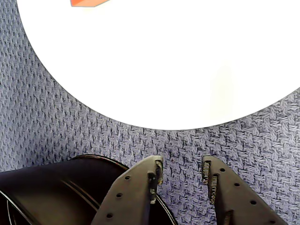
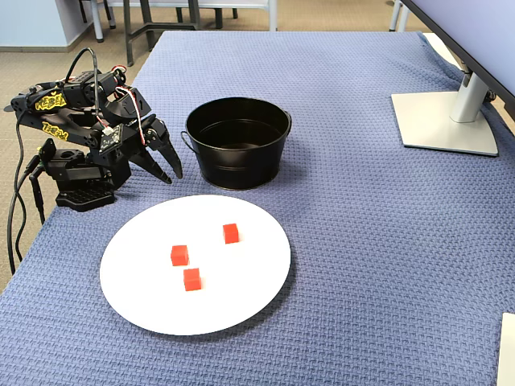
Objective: Pick up the red cubes from the white plate and place them in the black recipient
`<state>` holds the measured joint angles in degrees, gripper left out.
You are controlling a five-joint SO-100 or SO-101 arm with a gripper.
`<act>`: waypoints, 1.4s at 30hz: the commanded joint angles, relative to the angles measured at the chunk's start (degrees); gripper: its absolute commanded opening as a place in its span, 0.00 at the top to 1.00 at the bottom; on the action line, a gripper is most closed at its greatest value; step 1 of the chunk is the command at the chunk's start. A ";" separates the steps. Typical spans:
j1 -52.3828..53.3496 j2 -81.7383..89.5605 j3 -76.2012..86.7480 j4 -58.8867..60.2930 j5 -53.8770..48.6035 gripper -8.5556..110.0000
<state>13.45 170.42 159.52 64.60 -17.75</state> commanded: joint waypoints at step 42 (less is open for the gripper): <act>27.25 -59.94 -36.30 -11.60 -43.86 0.75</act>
<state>39.38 114.08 129.90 55.02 -61.00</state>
